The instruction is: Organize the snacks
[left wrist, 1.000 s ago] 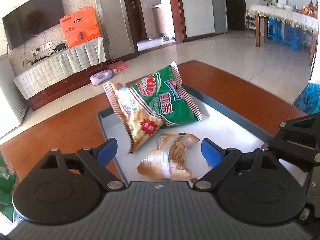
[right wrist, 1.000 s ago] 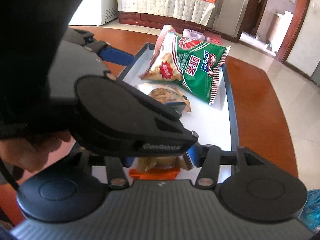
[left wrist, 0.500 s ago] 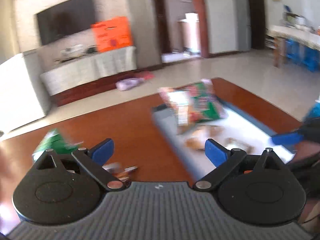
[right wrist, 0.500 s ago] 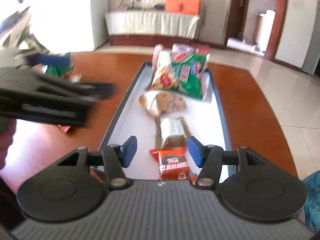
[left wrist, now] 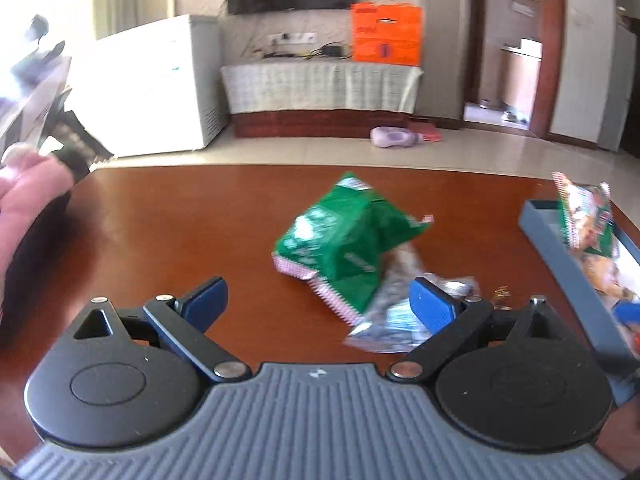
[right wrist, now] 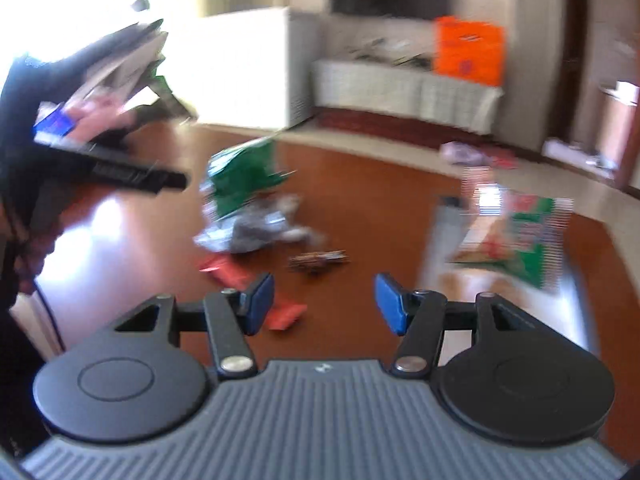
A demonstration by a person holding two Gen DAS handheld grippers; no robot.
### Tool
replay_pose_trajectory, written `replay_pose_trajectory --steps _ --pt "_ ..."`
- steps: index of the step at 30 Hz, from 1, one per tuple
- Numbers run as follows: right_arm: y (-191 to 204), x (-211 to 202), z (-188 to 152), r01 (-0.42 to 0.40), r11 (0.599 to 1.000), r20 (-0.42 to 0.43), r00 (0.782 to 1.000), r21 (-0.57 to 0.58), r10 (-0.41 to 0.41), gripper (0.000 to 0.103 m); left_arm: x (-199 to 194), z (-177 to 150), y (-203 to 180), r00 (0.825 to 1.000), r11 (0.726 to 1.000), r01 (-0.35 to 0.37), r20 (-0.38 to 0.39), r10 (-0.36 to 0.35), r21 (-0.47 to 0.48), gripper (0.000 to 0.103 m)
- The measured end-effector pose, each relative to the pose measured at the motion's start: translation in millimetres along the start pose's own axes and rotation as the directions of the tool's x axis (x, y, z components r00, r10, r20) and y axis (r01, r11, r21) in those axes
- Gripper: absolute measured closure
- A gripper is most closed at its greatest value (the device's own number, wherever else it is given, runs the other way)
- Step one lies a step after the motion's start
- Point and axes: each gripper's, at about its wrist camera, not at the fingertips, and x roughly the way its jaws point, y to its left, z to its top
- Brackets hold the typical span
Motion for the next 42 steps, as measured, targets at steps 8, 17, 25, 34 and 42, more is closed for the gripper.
replay_pose_trajectory --steps 8,17,25,34,42 --pt "59 79 13 -0.001 0.968 -0.152 0.988 -0.251 -0.038 0.038 11 5 30 0.999 0.999 -0.029 -0.041 0.028 -0.025 0.004" --pt "28 87 10 -0.119 0.991 -0.215 0.971 -0.055 0.105 0.022 11 8 31 0.999 0.999 0.005 -0.038 -0.007 -0.053 0.004" --pt "22 59 1 -0.118 0.993 -0.237 0.965 -0.025 0.109 0.075 24 0 -23 0.997 0.986 0.071 -0.022 -0.069 0.149 0.004" --pt "-5 33 -22 -0.076 0.997 -0.251 0.965 0.013 0.077 0.075 70 -21 -87 0.993 0.920 0.119 -0.050 -0.108 0.374 0.013" --pt "1 37 -20 -0.058 0.998 -0.255 0.965 -0.013 0.053 0.074 75 -34 -62 0.984 0.963 0.159 -0.118 -0.136 0.218 0.039"
